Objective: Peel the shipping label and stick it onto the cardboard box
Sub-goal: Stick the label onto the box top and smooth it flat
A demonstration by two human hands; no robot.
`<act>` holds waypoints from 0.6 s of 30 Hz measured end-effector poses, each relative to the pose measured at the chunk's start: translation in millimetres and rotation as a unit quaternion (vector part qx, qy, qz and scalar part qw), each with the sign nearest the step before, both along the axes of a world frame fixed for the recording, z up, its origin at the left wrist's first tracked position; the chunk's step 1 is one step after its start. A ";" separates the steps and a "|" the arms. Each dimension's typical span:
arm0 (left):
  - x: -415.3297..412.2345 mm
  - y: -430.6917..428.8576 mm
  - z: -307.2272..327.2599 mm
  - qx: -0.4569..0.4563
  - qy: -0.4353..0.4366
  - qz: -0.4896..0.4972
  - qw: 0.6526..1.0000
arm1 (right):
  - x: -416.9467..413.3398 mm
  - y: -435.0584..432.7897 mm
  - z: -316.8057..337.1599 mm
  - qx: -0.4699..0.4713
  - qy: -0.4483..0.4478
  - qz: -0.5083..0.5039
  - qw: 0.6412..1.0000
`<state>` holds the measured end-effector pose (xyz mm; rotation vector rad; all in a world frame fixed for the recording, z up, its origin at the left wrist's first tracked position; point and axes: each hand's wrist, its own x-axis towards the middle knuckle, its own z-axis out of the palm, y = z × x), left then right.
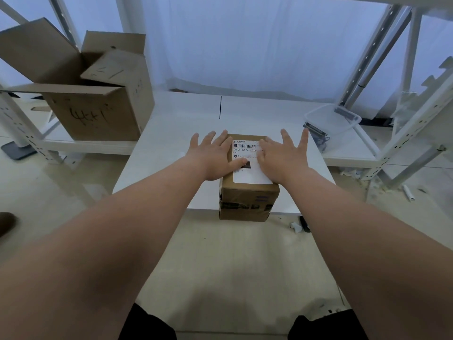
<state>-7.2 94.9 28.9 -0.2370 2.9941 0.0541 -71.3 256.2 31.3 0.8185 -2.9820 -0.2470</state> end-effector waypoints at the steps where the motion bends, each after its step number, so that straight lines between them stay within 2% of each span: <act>1: 0.1 0.5 0.1 -0.010 -0.001 -0.006 1.000 | -0.2 0.5 0.0 0.008 0.021 -0.004 1.000; 5: -4.2 8.4 1.6 -0.015 -0.008 -0.045 0.999 | -1.6 -5.6 0.7 0.029 0.045 0.027 0.998; 8: -10.3 10.3 1.9 0.014 -0.017 -0.025 0.999 | -2.0 -9.7 -0.2 0.005 0.001 0.054 0.999; 13: -9.6 -5.5 1.4 0.025 -0.017 0.032 0.999 | -9.4 3.7 2.7 -0.034 -0.074 -0.006 0.997; 16: -4.3 -9.8 7.2 -0.003 -0.003 0.020 1.000 | -9.4 7.4 2.0 -0.039 -0.105 -0.027 0.993; 18: 0.1 -9.2 12.4 -0.050 0.037 -0.017 0.998 | -7.8 5.9 1.0 -0.037 -0.113 -0.040 0.992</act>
